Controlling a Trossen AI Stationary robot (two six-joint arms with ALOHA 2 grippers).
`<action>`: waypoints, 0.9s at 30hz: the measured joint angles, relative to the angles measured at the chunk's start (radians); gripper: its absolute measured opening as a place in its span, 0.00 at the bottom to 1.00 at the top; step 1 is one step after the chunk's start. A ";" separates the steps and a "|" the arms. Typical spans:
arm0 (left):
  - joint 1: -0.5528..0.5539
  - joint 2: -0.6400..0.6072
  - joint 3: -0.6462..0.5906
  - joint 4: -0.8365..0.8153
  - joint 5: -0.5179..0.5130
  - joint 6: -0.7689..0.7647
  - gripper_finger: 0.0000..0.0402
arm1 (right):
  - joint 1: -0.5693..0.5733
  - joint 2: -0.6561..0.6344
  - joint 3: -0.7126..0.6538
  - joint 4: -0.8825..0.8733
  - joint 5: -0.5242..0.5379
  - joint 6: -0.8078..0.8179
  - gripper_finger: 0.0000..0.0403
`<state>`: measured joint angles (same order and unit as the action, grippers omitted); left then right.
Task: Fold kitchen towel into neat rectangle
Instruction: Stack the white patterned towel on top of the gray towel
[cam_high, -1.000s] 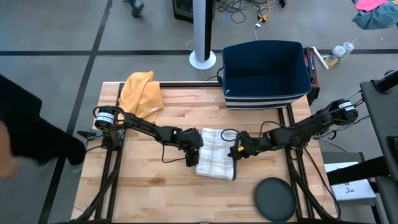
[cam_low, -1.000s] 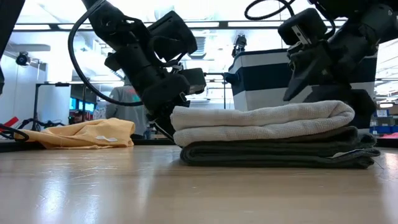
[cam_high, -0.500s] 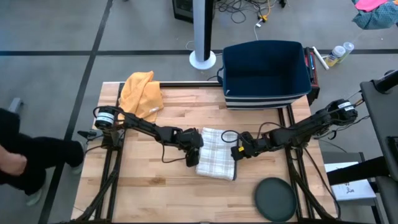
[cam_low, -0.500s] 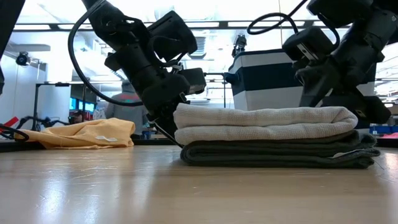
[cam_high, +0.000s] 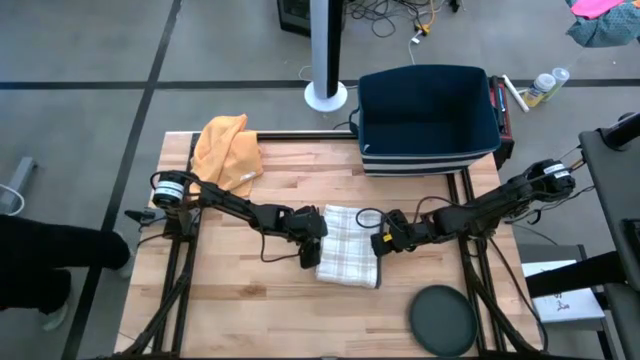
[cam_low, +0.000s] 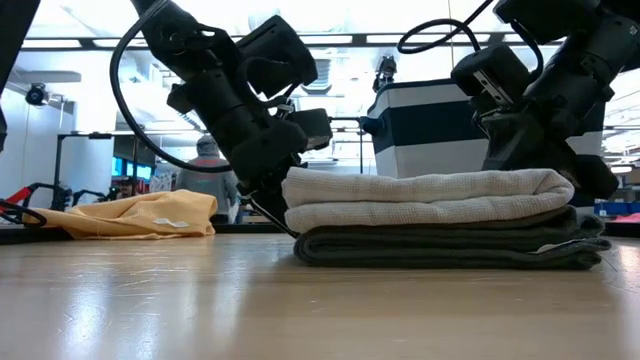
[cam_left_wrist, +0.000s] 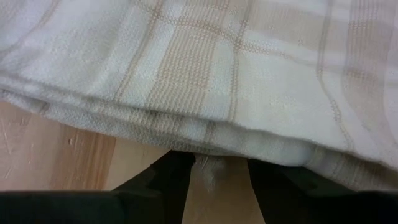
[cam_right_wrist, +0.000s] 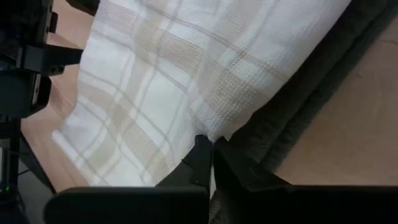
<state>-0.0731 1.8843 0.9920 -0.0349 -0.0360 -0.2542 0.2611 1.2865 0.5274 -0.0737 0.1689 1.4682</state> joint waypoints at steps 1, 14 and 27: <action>0.000 0.000 0.000 0.003 -0.001 -0.002 0.38 | 0.000 0.000 0.000 0.001 0.006 -0.003 0.02; 0.000 0.000 0.000 0.007 -0.013 -0.025 0.38 | 0.049 -0.117 0.074 -0.214 0.010 0.033 0.00; 0.001 0.000 0.000 0.006 -0.046 -0.036 0.38 | 0.073 -0.112 0.155 -0.295 0.018 0.026 0.00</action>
<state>-0.0723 1.8843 0.9920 -0.0292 -0.0818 -0.2900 0.3340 1.1741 0.6822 -0.3691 0.1873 1.4946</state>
